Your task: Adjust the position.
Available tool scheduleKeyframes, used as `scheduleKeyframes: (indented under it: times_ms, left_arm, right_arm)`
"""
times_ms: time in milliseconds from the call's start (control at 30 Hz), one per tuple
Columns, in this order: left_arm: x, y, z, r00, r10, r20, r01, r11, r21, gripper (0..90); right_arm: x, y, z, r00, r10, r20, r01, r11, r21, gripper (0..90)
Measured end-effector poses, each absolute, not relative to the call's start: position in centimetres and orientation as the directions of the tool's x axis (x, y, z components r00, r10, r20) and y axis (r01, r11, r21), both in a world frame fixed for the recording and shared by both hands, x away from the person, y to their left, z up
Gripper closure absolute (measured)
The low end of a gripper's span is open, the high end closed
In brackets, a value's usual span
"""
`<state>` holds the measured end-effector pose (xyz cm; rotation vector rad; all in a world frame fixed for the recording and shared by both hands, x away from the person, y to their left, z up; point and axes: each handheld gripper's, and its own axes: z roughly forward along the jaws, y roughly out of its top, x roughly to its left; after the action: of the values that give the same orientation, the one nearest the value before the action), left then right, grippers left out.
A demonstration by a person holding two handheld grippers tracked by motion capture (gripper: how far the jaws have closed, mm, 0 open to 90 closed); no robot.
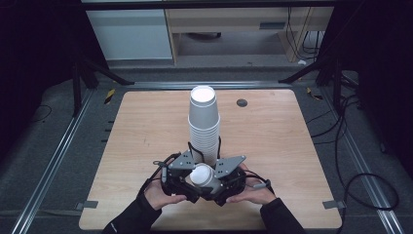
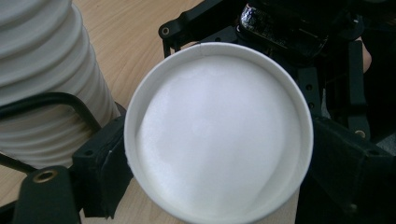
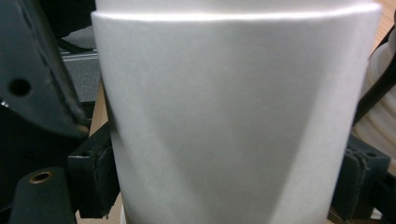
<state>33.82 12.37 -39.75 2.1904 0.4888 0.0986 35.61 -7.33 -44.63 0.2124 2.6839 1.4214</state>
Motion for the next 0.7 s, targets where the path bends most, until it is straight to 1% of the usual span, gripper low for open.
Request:
scheduleKeyframes:
  times_ms: [267, 500, 600, 633, 700]
  left_arm:
    - [34.0, 12.3, -39.9, 0.924, 0.371, -0.094, 0.311, -0.584, 0.750, 14.9]
    - [34.1, 12.0, -40.0, 0.934, 0.351, -0.067, 0.289, -0.631, 0.720, 15.2]
    - [34.2, 12.0, -40.1, 0.935, 0.349, -0.063, 0.288, -0.644, 0.709, 16.3]
    - [34.2, 12.0, -40.1, 0.935, 0.348, -0.067, 0.290, -0.644, 0.708, 18.5]
    - [34.3, 12.0, -40.1, 0.935, 0.347, -0.068, 0.291, -0.644, 0.708, 18.8]
  right_arm:
    - [35.7, -7.0, -44.8, -0.987, 0.157, -0.018, 0.078, 0.580, 0.811, 14.5]
    - [35.7, -6.5, -45.1, -0.990, 0.137, -0.017, 0.070, 0.605, 0.793, 14.5]
    - [35.7, -6.4, -45.1, -0.991, 0.131, -0.017, 0.067, 0.612, 0.788, 14.5]
    - [35.7, -6.3, -45.2, -0.992, 0.126, -0.020, 0.063, 0.616, 0.785, 14.5]
    - [35.7, -6.2, -45.1, -0.992, 0.125, -0.017, 0.065, 0.618, 0.783, 14.5]
